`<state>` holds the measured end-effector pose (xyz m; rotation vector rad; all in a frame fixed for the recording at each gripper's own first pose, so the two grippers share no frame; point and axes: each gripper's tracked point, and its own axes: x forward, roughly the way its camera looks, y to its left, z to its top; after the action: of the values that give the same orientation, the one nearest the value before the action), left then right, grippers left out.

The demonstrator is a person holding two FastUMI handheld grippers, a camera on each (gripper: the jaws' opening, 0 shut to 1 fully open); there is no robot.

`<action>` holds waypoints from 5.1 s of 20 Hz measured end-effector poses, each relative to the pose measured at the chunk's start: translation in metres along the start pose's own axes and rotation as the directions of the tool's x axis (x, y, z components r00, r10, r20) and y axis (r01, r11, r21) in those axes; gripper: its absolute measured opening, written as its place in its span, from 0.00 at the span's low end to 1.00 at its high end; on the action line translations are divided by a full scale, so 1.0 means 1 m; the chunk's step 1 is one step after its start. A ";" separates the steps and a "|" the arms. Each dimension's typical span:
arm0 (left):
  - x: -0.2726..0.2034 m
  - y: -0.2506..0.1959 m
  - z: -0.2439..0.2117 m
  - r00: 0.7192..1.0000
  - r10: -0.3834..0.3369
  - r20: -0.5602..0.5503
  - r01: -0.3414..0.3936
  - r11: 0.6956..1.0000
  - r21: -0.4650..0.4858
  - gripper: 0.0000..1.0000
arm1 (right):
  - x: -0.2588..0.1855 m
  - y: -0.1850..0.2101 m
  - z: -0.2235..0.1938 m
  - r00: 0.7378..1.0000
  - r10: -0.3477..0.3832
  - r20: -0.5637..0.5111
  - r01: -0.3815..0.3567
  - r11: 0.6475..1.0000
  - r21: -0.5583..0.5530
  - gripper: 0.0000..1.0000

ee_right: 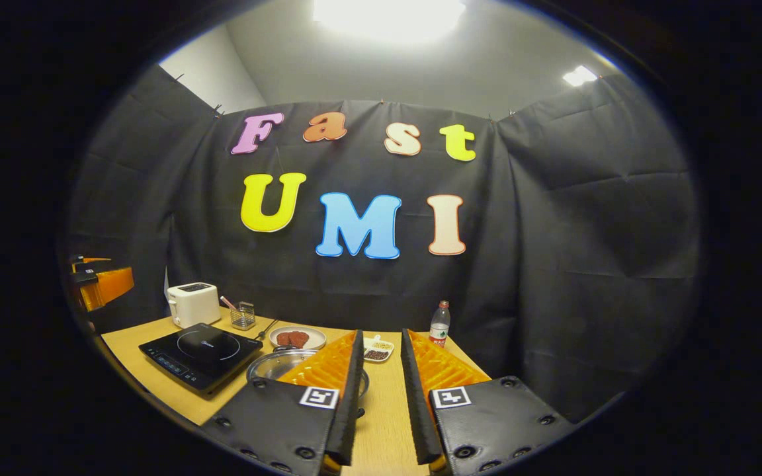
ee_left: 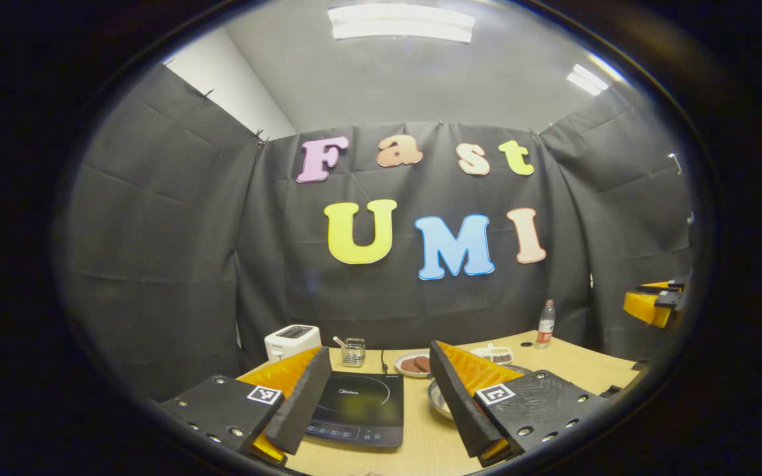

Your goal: First push the handle of the pot to place it horizontally, then grasp the pot with both hands and set it on the induction cooktop.

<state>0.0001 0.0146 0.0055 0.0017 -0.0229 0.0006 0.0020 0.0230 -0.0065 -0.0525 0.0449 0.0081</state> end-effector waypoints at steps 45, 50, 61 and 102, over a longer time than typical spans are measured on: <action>0.079 0.027 -0.046 0.987 0.142 -0.069 -0.140 0.990 0.023 0.89 | 0.049 0.127 -0.221 0.683 0.438 -0.584 -0.466 0.878 0.113 0.02; 0.088 0.015 -0.052 0.985 0.145 -0.093 -0.142 0.989 0.038 0.89 | 0.056 0.117 -0.243 0.643 0.430 -0.634 -0.462 0.878 0.127 0.02; 0.112 -0.007 -0.057 0.987 0.126 -0.098 -0.122 0.991 0.044 0.89 | 0.069 0.094 -0.255 0.618 0.408 -0.672 -0.451 0.884 0.121 0.03; 0.116 -0.003 -0.075 0.965 0.224 -0.138 -0.214 0.973 0.086 0.91 | 0.180 -0.005 -0.277 0.653 0.226 -0.723 -0.332 0.943 -0.005 0.02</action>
<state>0.1180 0.0121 -0.0669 0.0695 0.1247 0.2233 0.1699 0.0049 -0.2905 -0.1869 0.8516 0.3082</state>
